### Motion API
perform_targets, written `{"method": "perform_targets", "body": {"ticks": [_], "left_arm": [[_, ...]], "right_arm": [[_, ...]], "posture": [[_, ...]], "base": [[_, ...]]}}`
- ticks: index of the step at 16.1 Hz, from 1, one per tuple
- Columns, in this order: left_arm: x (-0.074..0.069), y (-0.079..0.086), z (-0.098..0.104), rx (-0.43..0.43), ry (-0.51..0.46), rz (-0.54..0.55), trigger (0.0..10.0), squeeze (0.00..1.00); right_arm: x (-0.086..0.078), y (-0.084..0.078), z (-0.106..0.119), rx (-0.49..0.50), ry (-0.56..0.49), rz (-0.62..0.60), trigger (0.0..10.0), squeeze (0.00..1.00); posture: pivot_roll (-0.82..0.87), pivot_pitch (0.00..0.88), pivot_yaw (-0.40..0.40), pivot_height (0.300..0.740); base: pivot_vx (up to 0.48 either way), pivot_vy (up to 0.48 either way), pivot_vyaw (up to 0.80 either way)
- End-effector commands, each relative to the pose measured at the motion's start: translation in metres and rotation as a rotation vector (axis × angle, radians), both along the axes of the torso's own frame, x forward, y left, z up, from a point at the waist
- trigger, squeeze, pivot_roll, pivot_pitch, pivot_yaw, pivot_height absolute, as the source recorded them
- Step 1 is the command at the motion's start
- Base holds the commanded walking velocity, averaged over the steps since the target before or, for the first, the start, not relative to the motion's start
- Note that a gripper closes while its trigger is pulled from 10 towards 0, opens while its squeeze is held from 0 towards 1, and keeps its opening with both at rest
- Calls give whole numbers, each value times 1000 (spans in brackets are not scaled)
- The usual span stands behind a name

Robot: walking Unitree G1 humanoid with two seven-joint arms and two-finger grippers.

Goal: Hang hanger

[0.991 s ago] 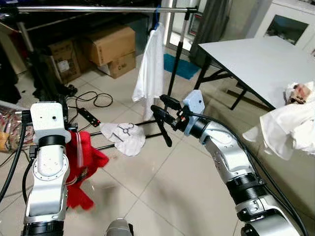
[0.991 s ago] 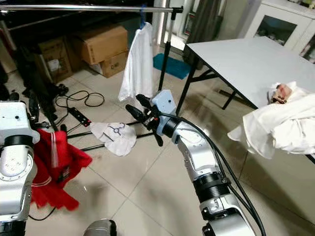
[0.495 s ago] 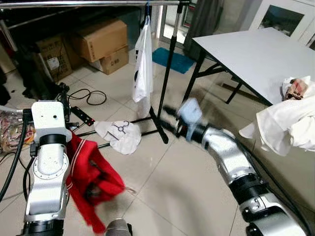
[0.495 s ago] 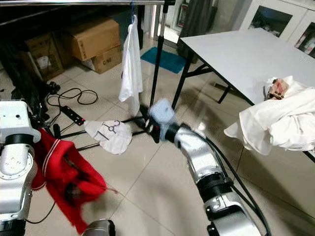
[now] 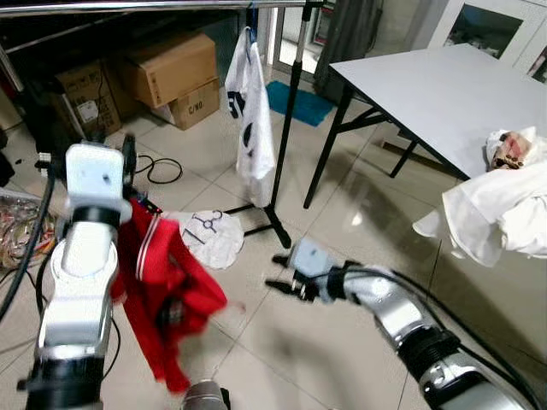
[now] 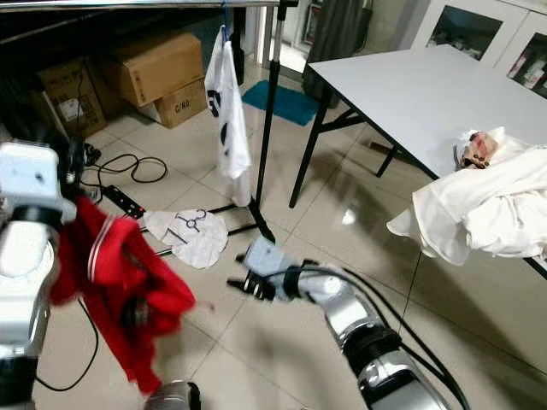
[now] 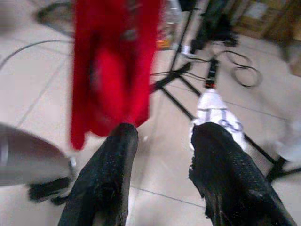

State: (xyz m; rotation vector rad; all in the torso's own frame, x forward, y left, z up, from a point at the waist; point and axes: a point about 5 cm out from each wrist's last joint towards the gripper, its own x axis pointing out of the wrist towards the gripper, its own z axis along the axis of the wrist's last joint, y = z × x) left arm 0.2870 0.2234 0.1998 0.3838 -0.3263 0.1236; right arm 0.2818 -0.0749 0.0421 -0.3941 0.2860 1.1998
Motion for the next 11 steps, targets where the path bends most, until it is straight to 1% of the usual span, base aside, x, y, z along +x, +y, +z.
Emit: {"method": "perform_targets", "body": {"ticks": [1, 2, 4, 5, 7, 9, 11], "left_arm": [[1, -4, 10, 15, -41, -35, 10000, 0], [4, -6, 16, 26, -54, -54, 10000, 0], [6, -8, 21, 33, -63, -75, 10000, 0], [8, -10, 23, 38, -68, -90, 10000, 0], [10, -15, 27, 50, -73, -125, 10000, 0], [12, -20, 30, 63, -79, -163, 10000, 0], [13, -23, 33, 71, -84, -181, 10000, 0]], "right_arm": [[-3, 0, -3, -18, 6, 32, 10000, 0], [-7, 4, -8, -38, 17, 69, 10000, 0], [-9, 9, -13, -53, 24, 75, 10000, 0], [-9, 14, -15, -77, 13, 76, 10000, 0], [-6, 22, -15, -83, -7, 56, 10000, 0], [-2, 28, -16, -103, -40, 19, 10000, 0], [-1, 32, -18, -122, -59, 4, 10000, 0]], "posture": [[143, 34, -40, 740], [142, 32, -36, 740], [143, 31, -33, 740], [142, 31, -32, 740], [147, 29, -29, 740], [147, 26, -28, 740], [149, 24, -25, 740]], "base": [[0, 0, 0], [0, 0, 0], [0, 0, 0], [0, 0, 0], [0, 0, 0], [0, 0, 0], [0, 0, 0]]}}
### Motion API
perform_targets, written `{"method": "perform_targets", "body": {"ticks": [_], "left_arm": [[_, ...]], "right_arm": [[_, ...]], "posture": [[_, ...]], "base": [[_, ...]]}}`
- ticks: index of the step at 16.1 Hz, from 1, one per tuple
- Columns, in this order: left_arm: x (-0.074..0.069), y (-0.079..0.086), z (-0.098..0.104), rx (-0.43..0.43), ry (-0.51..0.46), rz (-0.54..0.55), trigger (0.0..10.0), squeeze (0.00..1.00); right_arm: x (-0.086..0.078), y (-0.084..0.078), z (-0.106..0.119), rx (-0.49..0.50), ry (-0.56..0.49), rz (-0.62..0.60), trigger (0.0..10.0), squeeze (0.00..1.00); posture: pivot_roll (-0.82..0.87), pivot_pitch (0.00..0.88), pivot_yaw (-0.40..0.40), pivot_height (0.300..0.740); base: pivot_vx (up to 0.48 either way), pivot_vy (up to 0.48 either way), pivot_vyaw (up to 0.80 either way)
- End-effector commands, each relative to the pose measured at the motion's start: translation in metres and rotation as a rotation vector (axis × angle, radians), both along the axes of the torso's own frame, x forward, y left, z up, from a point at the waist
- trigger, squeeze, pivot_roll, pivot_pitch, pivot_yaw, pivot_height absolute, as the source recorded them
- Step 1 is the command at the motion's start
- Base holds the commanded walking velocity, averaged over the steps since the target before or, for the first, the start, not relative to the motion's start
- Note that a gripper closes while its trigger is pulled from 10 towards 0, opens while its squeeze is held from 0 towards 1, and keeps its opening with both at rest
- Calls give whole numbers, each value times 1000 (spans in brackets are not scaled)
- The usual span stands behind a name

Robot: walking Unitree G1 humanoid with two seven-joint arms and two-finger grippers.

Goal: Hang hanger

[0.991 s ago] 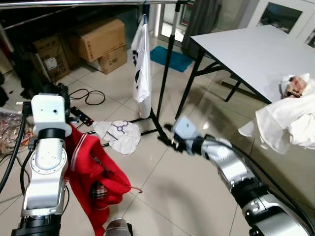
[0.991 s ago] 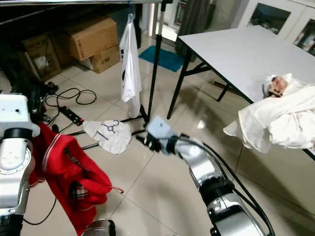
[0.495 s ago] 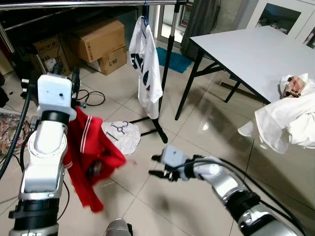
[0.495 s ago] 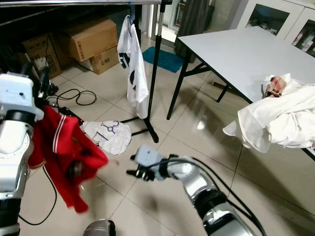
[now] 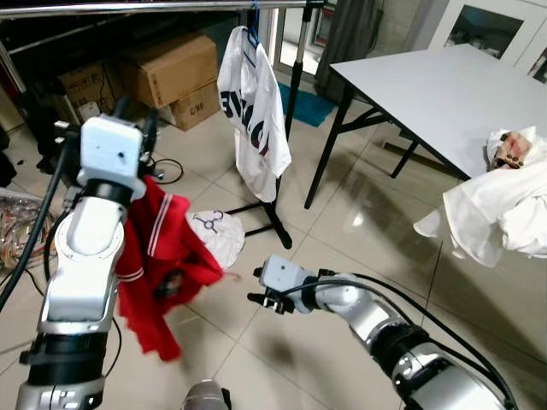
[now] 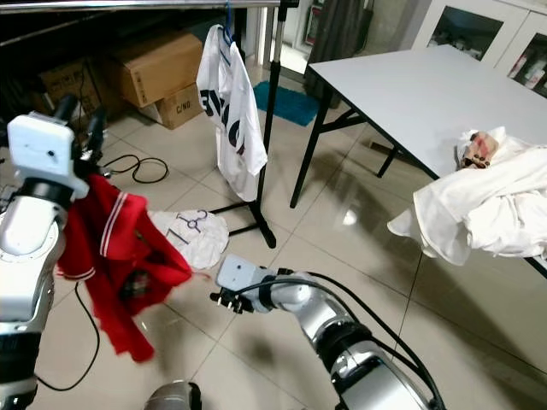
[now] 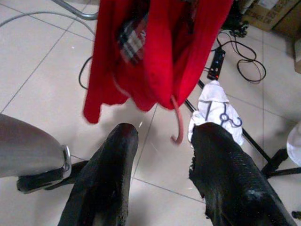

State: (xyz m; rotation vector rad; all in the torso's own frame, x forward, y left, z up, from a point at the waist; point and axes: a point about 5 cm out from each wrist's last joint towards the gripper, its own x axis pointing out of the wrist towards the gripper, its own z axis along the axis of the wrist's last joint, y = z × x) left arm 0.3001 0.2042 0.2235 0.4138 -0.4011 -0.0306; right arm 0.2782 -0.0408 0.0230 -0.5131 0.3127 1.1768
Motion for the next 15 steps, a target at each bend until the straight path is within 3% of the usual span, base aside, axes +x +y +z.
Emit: {"method": "perform_targets", "body": {"ticks": [1, 6, 9, 11, 12, 14, 15], "left_arm": [[1, -4, 11, 12, -45, -31, 10000, 0], [4, -10, 22, 23, -71, -61, 10000, 0], [5, -14, 28, 26, -90, -82, 10000, 0], [7, -18, 31, 28, -97, -95, 10000, 0], [7, -19, 32, 28, -98, -98, 10000, 0], [8, -20, 34, 31, -102, -106, 10000, 0], [9, -20, 35, 35, -103, -109, 10000, 0]], "right_arm": [[2, 0, 1, -19, -18, 4, 10000, 0], [-2, 2, -9, -70, -18, -10, 10000, 0], [6, 1, -6, -78, -53, -82, 10000, 0], [8, 2, -4, -66, -64, -96, 10000, 753], [8, 4, -3, -60, -64, -97, 10000, 984], [7, 8, -3, -42, -46, -80, 10000, 1000], [4, 11, -3, -32, -35, -56, 10000, 937]], "posture": [[149, 22, -22, 740], [151, 20, -17, 740], [150, 20, -13, 740], [149, 24, -13, 740], [150, 24, -12, 740], [153, 25, -10, 740], [156, 30, -9, 740]], "base": [[0, 0, 0], [0, 0, 0], [0, 0, 0], [0, 0, 0], [0, 0, 0], [0, 0, 0], [0, 0, 0]]}}
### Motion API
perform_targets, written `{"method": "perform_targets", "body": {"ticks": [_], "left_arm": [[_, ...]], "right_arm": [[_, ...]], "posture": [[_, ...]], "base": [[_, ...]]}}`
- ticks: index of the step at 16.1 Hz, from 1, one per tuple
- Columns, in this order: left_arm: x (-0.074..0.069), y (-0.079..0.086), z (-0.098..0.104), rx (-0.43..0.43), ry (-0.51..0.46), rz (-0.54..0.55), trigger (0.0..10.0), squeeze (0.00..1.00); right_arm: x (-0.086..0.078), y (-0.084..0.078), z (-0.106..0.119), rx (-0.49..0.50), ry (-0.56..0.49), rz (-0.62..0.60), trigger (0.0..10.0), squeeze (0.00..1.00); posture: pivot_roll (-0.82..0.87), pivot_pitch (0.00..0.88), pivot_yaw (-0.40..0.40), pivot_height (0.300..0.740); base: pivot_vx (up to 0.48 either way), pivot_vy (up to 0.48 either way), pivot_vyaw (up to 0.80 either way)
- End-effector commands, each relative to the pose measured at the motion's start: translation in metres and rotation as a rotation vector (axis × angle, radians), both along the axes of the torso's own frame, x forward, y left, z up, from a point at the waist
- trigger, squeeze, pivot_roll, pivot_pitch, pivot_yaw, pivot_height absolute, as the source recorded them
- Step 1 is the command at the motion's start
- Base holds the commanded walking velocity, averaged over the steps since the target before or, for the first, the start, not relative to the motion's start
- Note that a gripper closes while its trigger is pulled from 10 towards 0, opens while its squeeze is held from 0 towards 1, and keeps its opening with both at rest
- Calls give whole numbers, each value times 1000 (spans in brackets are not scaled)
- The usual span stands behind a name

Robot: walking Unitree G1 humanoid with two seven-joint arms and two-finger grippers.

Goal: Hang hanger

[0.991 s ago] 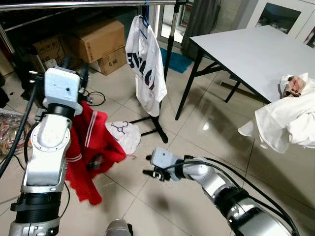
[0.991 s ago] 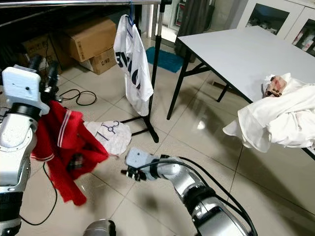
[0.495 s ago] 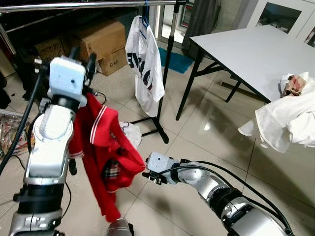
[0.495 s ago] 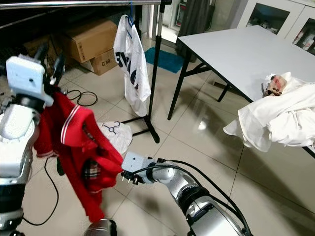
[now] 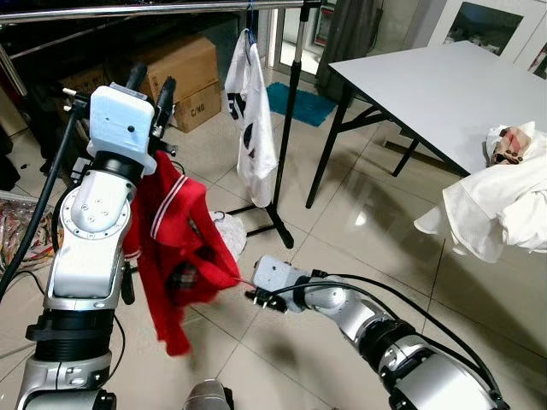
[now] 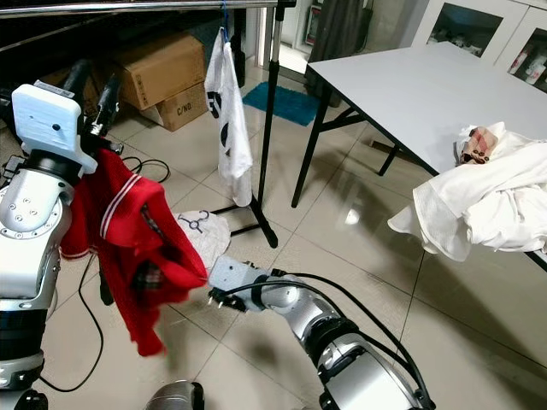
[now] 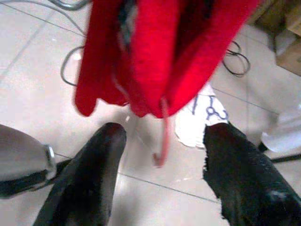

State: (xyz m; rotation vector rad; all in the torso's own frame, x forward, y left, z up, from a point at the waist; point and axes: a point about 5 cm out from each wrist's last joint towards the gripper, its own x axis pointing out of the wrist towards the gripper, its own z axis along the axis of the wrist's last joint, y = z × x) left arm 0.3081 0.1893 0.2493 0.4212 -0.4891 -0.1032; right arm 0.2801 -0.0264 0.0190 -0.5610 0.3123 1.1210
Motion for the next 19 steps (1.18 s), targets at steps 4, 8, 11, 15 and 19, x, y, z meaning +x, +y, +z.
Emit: {"method": "perform_targets", "body": {"ticks": [4, 8, 11, 15, 19], "left_arm": [[0, -6, 13, 19, -41, -29, 10000, 0], [-1, -8, 14, 16, -47, -35, 10000, 0], [-1, -11, 17, 16, -57, -43, 10000, 0], [-2, -15, 22, 20, -76, -58, 10000, 0], [-2, -15, 22, 20, -76, -58, 10000, 0]], "right_arm": [[-5, 0, -4, 15, 34, 26, 10000, 176], [0, -4, -4, -21, 9, -14, 10000, 102], [5, -9, -5, -57, 2, -67, 10000, 86], [4, -12, -11, -104, 24, -98, 10000, 86], [4, -12, -11, -104, 24, -98, 10000, 86]], "posture": [[157, 40, -17, 740], [153, 40, -21, 740], [155, 37, -21, 740], [158, 34, -21, 740], [158, 34, -21, 740]], "base": [[0, 0, 0], [0, 0, 0], [0, 0, 0], [0, 0, 0], [0, 0, 0]]}}
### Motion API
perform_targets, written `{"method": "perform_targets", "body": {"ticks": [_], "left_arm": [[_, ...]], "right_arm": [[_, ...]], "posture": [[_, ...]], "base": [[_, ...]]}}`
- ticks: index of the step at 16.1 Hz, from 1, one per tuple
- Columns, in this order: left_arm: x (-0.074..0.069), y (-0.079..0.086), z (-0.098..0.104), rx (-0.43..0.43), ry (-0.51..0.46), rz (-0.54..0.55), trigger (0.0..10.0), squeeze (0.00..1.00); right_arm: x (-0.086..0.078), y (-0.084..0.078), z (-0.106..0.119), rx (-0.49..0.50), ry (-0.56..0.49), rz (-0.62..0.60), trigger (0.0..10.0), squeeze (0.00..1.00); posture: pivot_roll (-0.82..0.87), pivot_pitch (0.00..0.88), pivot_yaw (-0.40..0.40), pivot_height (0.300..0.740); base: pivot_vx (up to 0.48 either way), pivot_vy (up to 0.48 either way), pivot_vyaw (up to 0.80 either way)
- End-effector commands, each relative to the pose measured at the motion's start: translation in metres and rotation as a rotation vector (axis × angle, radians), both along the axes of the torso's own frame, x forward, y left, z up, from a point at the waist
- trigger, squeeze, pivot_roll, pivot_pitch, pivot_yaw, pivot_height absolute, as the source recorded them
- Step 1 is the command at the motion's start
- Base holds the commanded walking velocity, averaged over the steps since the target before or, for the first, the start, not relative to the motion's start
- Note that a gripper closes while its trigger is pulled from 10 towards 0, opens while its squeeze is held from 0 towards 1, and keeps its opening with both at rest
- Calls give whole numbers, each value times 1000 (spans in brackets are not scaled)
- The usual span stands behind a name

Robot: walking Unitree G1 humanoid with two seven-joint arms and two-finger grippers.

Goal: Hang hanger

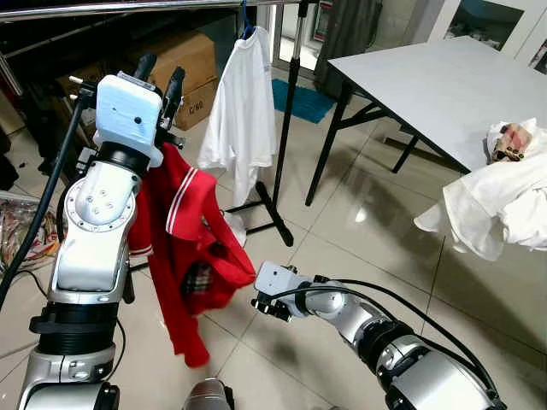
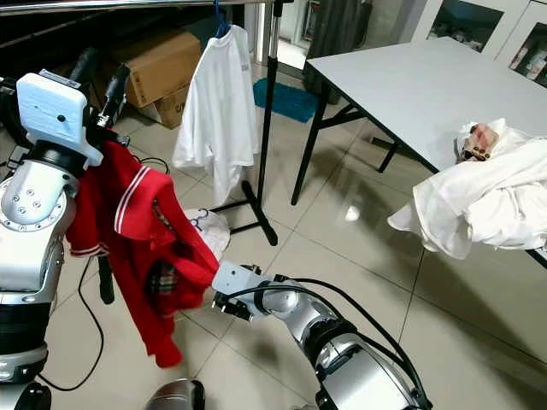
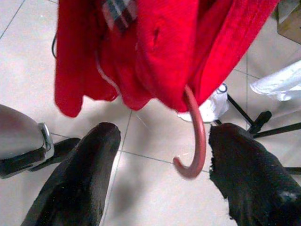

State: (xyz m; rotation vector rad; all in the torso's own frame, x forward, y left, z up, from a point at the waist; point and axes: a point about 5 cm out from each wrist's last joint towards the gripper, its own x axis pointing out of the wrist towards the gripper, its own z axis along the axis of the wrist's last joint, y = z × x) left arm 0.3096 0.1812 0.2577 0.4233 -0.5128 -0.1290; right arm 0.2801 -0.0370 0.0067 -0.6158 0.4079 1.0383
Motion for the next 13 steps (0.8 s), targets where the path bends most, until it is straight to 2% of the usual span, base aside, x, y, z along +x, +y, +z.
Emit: {"method": "perform_targets", "body": {"ticks": [1, 12, 13], "left_arm": [[-4, -7, 14, 12, -58, -30, 10000, 0], [-4, -8, 15, 12, -60, -33, 10000, 0], [-4, -18, 25, 15, -96, -69, 10000, 0]], "right_arm": [[4, -2, 2, -7, 0, -17, 10000, 86], [3, -2, 0, -23, 15, -21, 10000, 86], [3, 5, 1, -4, 33, -50, 10000, 0]], "posture": [[158, 34, -21, 740], [158, 34, -21, 740], [156, 17, -21, 740]], "base": [[0, 0, 0], [0, 0, 0], [0, 0, 0]]}}
